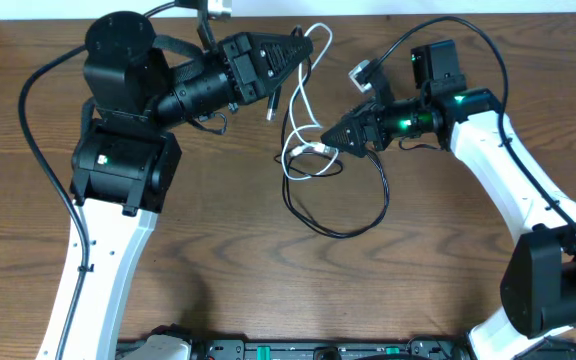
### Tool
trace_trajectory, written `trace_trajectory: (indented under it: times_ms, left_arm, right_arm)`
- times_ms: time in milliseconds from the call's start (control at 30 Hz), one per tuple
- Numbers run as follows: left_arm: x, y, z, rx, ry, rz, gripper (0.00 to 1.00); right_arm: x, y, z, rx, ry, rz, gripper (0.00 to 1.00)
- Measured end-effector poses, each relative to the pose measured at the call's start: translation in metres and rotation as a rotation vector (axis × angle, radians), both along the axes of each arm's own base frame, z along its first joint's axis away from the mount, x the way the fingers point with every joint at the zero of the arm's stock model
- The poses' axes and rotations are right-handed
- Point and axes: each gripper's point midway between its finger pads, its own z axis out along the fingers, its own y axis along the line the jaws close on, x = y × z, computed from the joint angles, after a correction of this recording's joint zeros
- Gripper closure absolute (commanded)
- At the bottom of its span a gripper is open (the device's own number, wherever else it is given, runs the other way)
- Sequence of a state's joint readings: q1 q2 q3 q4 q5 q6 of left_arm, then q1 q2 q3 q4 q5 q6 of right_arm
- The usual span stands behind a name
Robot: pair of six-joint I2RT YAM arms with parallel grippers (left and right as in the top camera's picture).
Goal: Untangle cables
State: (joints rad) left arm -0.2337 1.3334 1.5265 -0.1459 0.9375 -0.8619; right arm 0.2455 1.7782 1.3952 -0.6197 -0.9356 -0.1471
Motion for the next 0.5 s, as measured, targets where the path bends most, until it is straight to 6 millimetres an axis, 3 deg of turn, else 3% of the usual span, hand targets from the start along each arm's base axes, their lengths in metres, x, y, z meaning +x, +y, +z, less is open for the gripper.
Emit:
trace_trajectory:
  times_ms: [167,300,500]
  left_arm:
    - [0.008,0.014,0.043,-0.123,-0.094,0.057,0.92]
    - [0.015,0.033,0.081,-0.266,-0.13,0.137,0.92]
    - [0.023,0.038,0.079,-0.301,-0.067,0.181,0.92]
  right_arm:
    - [0.005,-0.006,0.003,0.015,-0.023,-0.006,0.09]
    - [0.017,-0.023,0.005,0.024,-0.019,-0.056,0.08]
    - [0.014,-0.028,0.021,0.12,-0.034,-0.013,0.06]
